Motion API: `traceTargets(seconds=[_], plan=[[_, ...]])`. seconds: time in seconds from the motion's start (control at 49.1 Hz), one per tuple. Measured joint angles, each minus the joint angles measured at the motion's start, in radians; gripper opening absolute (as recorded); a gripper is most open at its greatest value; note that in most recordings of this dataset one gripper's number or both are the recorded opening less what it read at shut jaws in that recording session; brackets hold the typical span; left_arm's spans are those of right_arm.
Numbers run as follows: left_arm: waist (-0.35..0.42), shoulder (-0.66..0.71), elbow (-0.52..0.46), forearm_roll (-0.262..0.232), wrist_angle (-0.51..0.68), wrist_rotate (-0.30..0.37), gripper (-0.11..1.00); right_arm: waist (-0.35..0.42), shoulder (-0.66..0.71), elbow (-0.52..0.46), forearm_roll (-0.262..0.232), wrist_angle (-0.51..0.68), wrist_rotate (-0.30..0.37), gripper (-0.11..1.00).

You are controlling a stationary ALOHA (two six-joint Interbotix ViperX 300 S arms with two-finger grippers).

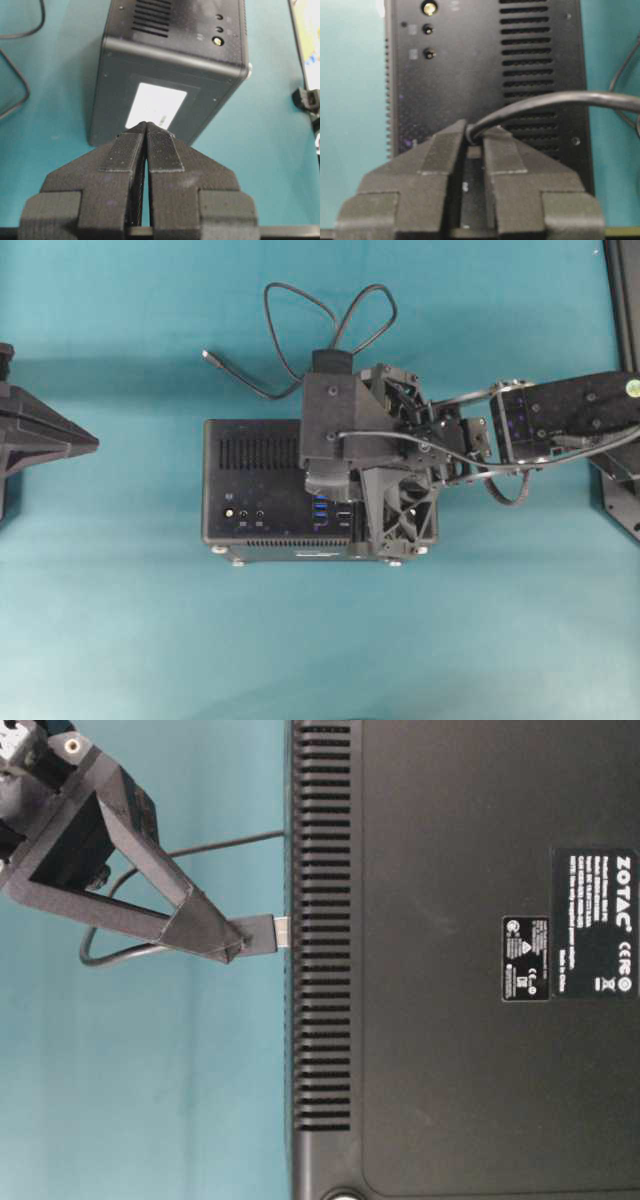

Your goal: Insert the USB into the PC box with both arms.

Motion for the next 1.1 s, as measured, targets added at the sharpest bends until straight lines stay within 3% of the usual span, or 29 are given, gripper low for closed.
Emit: traceTargets(seconds=[1.101], plan=[[-0.002, -0.006, 0.005, 0.0, 0.003, -0.002, 0.0, 0.008, -0.002, 0.003, 0.021, -0.002, 0.0, 0.09]])
